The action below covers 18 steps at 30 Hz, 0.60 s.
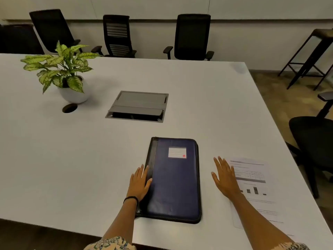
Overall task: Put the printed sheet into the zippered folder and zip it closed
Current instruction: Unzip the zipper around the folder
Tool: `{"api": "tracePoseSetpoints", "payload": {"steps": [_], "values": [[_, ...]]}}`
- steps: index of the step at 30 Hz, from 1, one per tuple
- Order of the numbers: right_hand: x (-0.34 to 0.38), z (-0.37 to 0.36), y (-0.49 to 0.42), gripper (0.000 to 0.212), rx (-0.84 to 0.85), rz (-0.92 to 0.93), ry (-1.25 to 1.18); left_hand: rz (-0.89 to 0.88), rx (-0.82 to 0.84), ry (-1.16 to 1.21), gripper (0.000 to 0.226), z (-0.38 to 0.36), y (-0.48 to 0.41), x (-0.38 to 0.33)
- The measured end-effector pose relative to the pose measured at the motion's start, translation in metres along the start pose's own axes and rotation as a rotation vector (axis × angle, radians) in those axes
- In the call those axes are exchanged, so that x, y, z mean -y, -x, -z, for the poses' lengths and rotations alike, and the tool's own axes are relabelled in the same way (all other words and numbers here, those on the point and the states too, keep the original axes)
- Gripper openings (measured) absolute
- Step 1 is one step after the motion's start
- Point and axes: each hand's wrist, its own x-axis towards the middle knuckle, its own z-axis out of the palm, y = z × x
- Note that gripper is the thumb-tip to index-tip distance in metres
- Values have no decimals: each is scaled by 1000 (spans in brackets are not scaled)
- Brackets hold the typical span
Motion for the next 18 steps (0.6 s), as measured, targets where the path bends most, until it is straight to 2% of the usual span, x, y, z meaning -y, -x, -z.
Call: {"api": "tracePoseSetpoints", "payload": {"steps": [6, 18], "values": [[5, -5, -8, 59, 86, -34, -16, 95, 245, 83, 69, 0, -11, 6], [27, -9, -71, 58, 158, 15, -144, 40, 260, 54, 69, 13, -78, 10]]}}
